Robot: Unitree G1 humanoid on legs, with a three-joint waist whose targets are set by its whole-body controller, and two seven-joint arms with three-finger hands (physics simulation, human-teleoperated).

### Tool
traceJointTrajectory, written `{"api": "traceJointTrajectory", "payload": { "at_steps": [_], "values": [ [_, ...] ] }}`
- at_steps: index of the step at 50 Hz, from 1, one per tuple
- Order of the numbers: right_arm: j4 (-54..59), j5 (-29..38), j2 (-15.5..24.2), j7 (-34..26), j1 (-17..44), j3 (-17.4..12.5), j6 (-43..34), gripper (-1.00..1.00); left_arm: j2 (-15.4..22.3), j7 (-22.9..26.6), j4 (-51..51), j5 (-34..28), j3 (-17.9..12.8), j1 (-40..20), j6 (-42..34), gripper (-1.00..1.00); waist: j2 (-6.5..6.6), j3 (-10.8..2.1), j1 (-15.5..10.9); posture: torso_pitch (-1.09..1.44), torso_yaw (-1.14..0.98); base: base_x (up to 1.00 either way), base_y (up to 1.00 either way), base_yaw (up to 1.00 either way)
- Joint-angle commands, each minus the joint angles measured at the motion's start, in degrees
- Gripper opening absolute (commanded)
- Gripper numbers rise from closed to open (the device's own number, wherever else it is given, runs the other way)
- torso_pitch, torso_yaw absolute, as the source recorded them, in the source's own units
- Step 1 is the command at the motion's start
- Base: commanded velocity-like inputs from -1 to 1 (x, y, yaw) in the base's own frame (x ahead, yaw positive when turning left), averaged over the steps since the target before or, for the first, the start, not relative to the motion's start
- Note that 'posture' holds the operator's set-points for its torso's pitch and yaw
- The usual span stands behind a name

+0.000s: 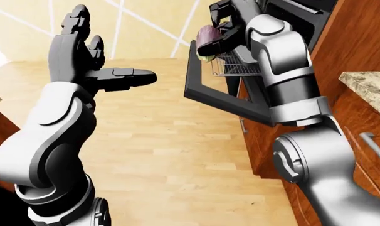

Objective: Place the eggplant on the rack of the oven.

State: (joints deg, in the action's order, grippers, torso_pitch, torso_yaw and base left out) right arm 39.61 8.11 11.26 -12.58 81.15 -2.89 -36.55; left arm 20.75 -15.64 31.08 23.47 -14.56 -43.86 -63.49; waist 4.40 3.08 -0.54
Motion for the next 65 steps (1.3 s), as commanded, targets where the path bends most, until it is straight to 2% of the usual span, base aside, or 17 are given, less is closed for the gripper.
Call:
{"api": "traceJointTrajectory", "payload": {
  "at_steps": [1, 8, 11, 12, 14, 21, 25, 26, 29, 33, 35, 37, 40, 48, 54, 56, 65],
  "values": [
    [-1.7, -0.1, 0.8, 0.3, 2.7, -0.6, 1.6, -1.0, 0.6, -0.1, 1.2, -0.2, -0.3, -2.0, 1.3, 1.0, 1.16, -1.89, 0.9, 0.0, 0.0, 0.2, -0.31, 0.0],
    [-1.9, 0.3, 0.8, 0.3, 2.5, -0.4, 1.6, -1.0, 0.7, -0.1, 1.3, 0.0, -0.6, -2.1, 1.2, 1.0, -2.09, -1.77, 0.1, 0.0, 0.0, 0.21, -0.31, 0.0],
    [-1.2, 0.4, 1.0, 0.1, 3.0, -0.5, 1.8, -1.0, 0.7, -0.1, 1.2, 0.0, -0.4, -2.0, 1.4, 1.0, -7.49, -3.07, -0.3, 0.0, 0.0, 0.21, -0.3, 0.0],
    [-1.1, 0.4, 1.0, 0.1, 3.1, -0.5, 1.8, -1.0, 0.7, -0.1, 1.2, 0.0, -0.4, -2.0, 1.4, 1.0, -5.78, -2.43, 0.3, 0.0, 0.0, 0.21, -0.3, 0.0],
    [-0.9, 0.5, 1.0, 0.0, 3.1, -0.5, 1.9, -1.0, 0.6, 0.0, 1.1, -0.1, -0.3, -1.8, 1.6, 1.0, -6.28, -1.72, 0.2, 0.0, 0.0, 0.21, -0.3, 0.0],
    [0.1, 0.6, 1.0, 0.2, 3.7, -0.6, 2.3, -1.0, 0.5, 0.1, 0.9, -0.2, -0.2, -1.7, 1.8, 1.0, -1.86, -0.77, 0.7, 0.0, 0.0, 0.26, -0.28, 0.0],
    [0.5, 0.6, 1.0, 0.1, 3.9, -0.6, 2.5, -1.0, 0.5, 0.0, 0.8, -0.3, -0.2, -2.0, 1.7, 1.0, 2.54, -1.71, 1.2, 0.0, 0.0, 0.37, -0.27, 0.0],
    [0.4, 0.6, 1.0, 0.3, 3.9, -0.6, 2.4, -1.0, 0.5, 0.0, 0.9, -0.2, -0.3, -2.0, 1.6, 1.0, 0.72, -1.47, 0.7, 0.0, 0.0, 0.36, -0.27, 0.0],
    [-0.1, 0.6, 1.0, 0.3, 3.6, -0.6, 2.2, -1.0, 0.5, 0.0, 0.9, -0.2, -0.3, -2.1, 1.5, 1.0, 1.2, -2.29, 1.0, 0.0, 0.0, 0.37, -0.27, 0.0],
    [-0.7, 0.7, 1.0, 0.3, 3.3, -0.6, 1.8, -1.0, 0.6, 0.0, 1.0, -0.2, -0.4, -2.1, 1.5, 1.0, -1.03, -1.84, 0.2, 0.0, 0.0, 0.37, -0.24, 0.0],
    [-0.7, 0.6, 1.0, 0.3, 3.3, -0.6, 1.9, -1.0, 0.6, -0.1, 1.0, -0.1, -0.4, -2.1, 1.5, 1.0, -2.87, -1.76, -0.2, 0.0, 0.0, 0.32, -0.2, 0.0],
    [-0.4, 0.6, 1.0, 0.4, 3.3, -0.6, 2.2, -1.0, 0.6, -0.1, 0.9, -0.2, -0.4, -2.2, 1.5, 1.0, -6.82, -2.95, -0.5, 0.0, 0.0, 0.29, -0.17, 0.0],
    [-0.3, 0.6, 0.9, 0.4, 3.0, -0.6, 2.3, -1.0, 0.5, -0.2, 0.9, -0.2, -0.3, -2.3, 1.4, 1.0, -6.86, -1.49, 0.0, 0.0, 0.0, 0.28, -0.17, 0.0],
    [0.9, 0.6, 0.7, 0.6, 3.5, -0.6, 3.1, -1.0, 0.5, -0.2, 0.6, -0.2, -0.3, -2.3, 1.7, 1.0, -3.93, -1.72, 0.6, 0.0, 0.0, 0.26, -0.04, 0.0],
    [0.5, 0.7, 0.8, 0.5, 3.6, -0.6, 2.8, -1.0, 0.5, -0.3, 0.6, -0.1, -0.2, -2.2, 1.8, 1.0, 0.83, -4.03, 1.8, 0.0, 0.0, 0.21, 0.0, 0.0],
    [0.5, 0.7, 0.9, 0.6, 3.5, -0.6, 2.9, -1.0, 0.6, -0.2, 0.5, -0.1, -0.2, -2.3, 1.8, 1.0, 1.17, -1.84, 1.5, 0.0, 0.0, 0.18, 0.0, 0.0],
    [0.7, 0.7, 0.9, 0.4, 4.0, -0.5, 2.6, -1.0, 0.5, -0.3, 0.7, 0.0, -0.3, -2.2, 1.7, 1.0, -2.75, -2.49, 0.7, 0.0, 0.0, 0.13, 0.0, 0.0]
  ]
}}
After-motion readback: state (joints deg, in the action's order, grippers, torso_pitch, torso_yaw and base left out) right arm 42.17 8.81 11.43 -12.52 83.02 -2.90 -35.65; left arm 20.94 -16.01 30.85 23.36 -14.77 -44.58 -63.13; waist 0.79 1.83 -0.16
